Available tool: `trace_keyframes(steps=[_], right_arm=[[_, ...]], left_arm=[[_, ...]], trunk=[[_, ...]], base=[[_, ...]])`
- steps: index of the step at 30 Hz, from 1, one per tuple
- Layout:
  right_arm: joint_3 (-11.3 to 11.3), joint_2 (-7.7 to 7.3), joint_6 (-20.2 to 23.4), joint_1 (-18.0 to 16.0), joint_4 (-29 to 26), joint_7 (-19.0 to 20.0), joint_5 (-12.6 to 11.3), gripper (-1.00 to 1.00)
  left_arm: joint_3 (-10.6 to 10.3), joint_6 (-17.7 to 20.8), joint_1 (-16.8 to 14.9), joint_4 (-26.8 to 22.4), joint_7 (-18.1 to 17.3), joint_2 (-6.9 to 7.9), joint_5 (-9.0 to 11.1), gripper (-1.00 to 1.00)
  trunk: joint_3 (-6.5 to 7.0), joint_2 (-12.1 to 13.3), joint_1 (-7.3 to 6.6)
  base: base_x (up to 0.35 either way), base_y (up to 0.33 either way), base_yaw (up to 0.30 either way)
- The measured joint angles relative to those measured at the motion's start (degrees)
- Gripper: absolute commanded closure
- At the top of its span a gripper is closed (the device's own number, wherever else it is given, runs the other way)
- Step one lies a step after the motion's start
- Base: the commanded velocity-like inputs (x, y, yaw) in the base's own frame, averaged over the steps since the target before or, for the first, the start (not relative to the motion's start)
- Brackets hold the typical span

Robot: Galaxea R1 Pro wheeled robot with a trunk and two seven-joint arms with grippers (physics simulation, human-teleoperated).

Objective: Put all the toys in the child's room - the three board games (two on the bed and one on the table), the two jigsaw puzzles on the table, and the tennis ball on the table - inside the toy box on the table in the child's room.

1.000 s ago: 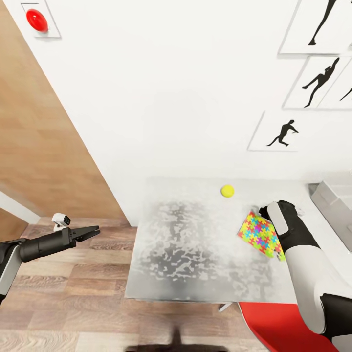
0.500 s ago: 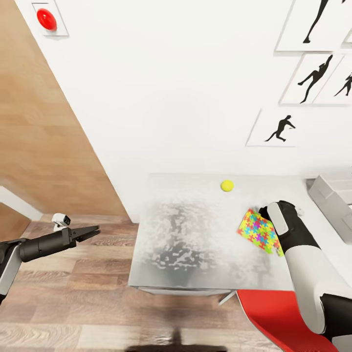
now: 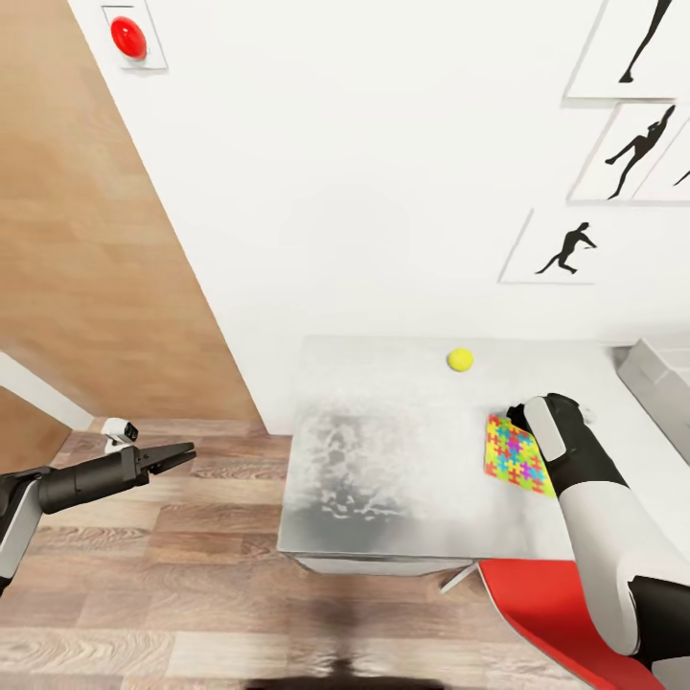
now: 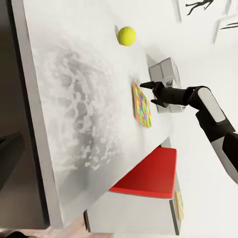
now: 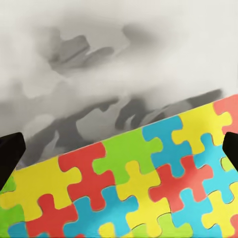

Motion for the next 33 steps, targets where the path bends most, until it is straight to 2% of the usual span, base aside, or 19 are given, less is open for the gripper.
trace_keyframes(steps=[12, 33], right_arm=[[0.0, -0.1, 0.0, 0.0, 0.0, 0.9, 0.0, -1.0], [-0.1, -0.19, 0.1, 0.0, 0.0, 1.7, -0.2, -1.0]], left_arm=[[0.0, 0.0, 0.0, 0.0, 0.0, 0.1, 0.0, -1.0], [0.1, 0.1, 0.0, 0.0, -0.1, 0.19, 0.0, -1.0]], trunk=[[0.0, 0.0, 0.0], [0.0, 0.0, 0.02]], base=[[-0.045, 0.031, 0.0], [-0.093, 0.109, 0.0]])
